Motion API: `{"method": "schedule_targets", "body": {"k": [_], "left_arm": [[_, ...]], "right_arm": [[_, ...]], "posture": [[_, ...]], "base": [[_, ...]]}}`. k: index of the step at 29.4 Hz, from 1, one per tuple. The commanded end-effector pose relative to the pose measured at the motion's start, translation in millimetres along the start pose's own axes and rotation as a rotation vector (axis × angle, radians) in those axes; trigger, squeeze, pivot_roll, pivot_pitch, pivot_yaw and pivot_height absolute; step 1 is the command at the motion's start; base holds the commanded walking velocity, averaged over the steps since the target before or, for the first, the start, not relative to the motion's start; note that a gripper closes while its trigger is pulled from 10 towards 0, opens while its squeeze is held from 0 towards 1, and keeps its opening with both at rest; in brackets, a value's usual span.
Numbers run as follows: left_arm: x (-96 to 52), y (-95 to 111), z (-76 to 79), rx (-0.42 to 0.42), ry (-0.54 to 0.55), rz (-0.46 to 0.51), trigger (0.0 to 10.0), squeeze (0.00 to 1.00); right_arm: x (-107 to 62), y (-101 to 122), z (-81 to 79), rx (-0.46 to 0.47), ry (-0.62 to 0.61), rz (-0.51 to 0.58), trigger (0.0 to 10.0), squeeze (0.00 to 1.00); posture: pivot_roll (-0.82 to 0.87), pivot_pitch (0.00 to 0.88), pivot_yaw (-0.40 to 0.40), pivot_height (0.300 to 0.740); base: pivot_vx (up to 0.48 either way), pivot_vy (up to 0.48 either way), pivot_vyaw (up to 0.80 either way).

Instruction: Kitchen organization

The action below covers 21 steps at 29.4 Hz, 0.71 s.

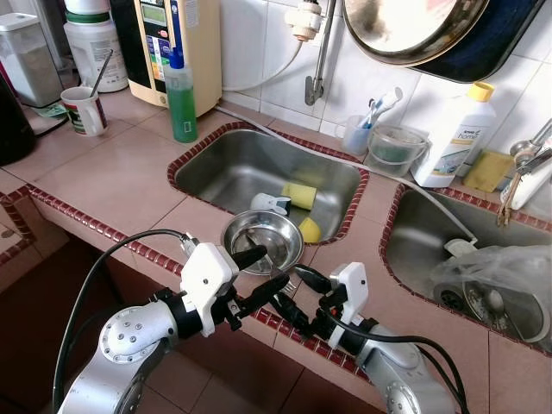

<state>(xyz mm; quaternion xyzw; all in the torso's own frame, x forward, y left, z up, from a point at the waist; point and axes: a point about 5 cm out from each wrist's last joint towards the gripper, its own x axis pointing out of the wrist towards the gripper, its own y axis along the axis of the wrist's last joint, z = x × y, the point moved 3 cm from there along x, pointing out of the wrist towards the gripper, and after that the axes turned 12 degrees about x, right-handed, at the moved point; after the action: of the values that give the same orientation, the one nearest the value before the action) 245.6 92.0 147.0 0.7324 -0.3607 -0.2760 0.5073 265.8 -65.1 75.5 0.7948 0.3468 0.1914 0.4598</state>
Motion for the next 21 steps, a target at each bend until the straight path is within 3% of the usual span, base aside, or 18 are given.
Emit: {"method": "schedule_targets", "body": {"k": [1, 3, 4, 5, 6, 7, 8, 10, 11, 12, 13, 21], "left_arm": [[3.2, 8, 2.1, 0.012, -0.012, 0.025, 10.0, 0.00], [3.3, 8, 2.1, 0.012, -0.011, 0.025, 10.0, 0.00], [3.2, 8, 2.1, 0.011, -0.011, 0.025, 10.0, 0.00], [3.1, 8, 2.1, 0.010, -0.010, 0.025, 10.0, 0.00], [3.1, 8, 2.0, 0.012, -0.009, 0.024, 10.0, 0.00], [3.1, 8, 2.0, 0.012, -0.009, 0.024, 10.0, 0.00], [3.1, 8, 2.0, 0.012, -0.008, 0.025, 10.0, 0.00], [3.4, 8, 2.1, 0.011, -0.008, 0.026, 10.0, 0.00], [3.6, 8, 2.1, 0.011, -0.007, 0.026, 10.0, 0.00], [3.6, 8, 2.1, 0.011, -0.007, 0.026, 10.0, 0.00], [3.8, 8, 2.2, 0.011, -0.007, 0.026, 10.0, 0.00], [4.5, 8, 2.3, 0.012, -0.011, 0.028, 10.0, 0.00]], "right_arm": [[-1.1, 1, 7.6, 0.006, -0.049, -0.003, 9.6, 0.00], [-1.6, 1, 9.0, 0.011, -0.064, -0.005, 9.3, 0.00], [-2.1, 0, 10.2, 0.012, -0.079, -0.008, 8.1, 0.00], [-2.4, 0, 11.0, 0.011, -0.088, -0.009, 8.1, 0.00], [-3.0, -1, 12.7, 0.006, -0.105, -0.015, 6.9, 0.00], [-3.0, -1, 12.6, 0.005, -0.105, -0.016, 6.9, 0.00], [-3.9, -1, 13.3, 0.000, -0.110, -0.016, 5.6, 0.00], [-5.8, -1, 14.5, -0.001, -0.117, -0.022, 4.5, 0.00], [-7.2, -1, 16.0, -0.001, -0.130, -0.022, 3.1, 0.00], [-7.2, -1, 16.0, -0.001, -0.130, -0.022, 3.1, 0.00], [-8.6, 0, 17.7, 0.003, -0.141, -0.019, 0.0, 0.00], [-12.7, 3, 22.6, 0.002, -0.174, -0.004, 0.0, 0.00]], "posture": [[0.15, 0.000, -0.085, 0.740], [0.15, 0.000, -0.086, 0.740], [0.15, 0.000, -0.086, 0.740], [0.15, 0.000, -0.086, 0.740], [0.15, 0.000, -0.088, 0.740], [0.15, 0.000, -0.088, 0.740], [0.15, 0.000, -0.088, 0.740], [0.15, 0.000, -0.088, 0.740], [0.15, 0.000, -0.089, 0.740], [0.15, 0.000, -0.089, 0.740], [0.15, 0.000, -0.089, 0.740], [0.14, 0.000, -0.088, 0.740]], "base": [[0.000, 0.000, 0.00], [0.000, 0.000, 0.00], [0.000, 0.000, 0.00], [0.000, 0.000, 0.00], [0.000, 0.000, 0.00], [0.000, 0.000, 0.00], [0.000, 0.000, 0.00], [0.000, 0.000, 0.00], [0.000, 0.000, 0.00], [0.000, 0.000, 0.00], [0.000, 0.000, 0.00], [0.000, 0.000, 0.00]]}}
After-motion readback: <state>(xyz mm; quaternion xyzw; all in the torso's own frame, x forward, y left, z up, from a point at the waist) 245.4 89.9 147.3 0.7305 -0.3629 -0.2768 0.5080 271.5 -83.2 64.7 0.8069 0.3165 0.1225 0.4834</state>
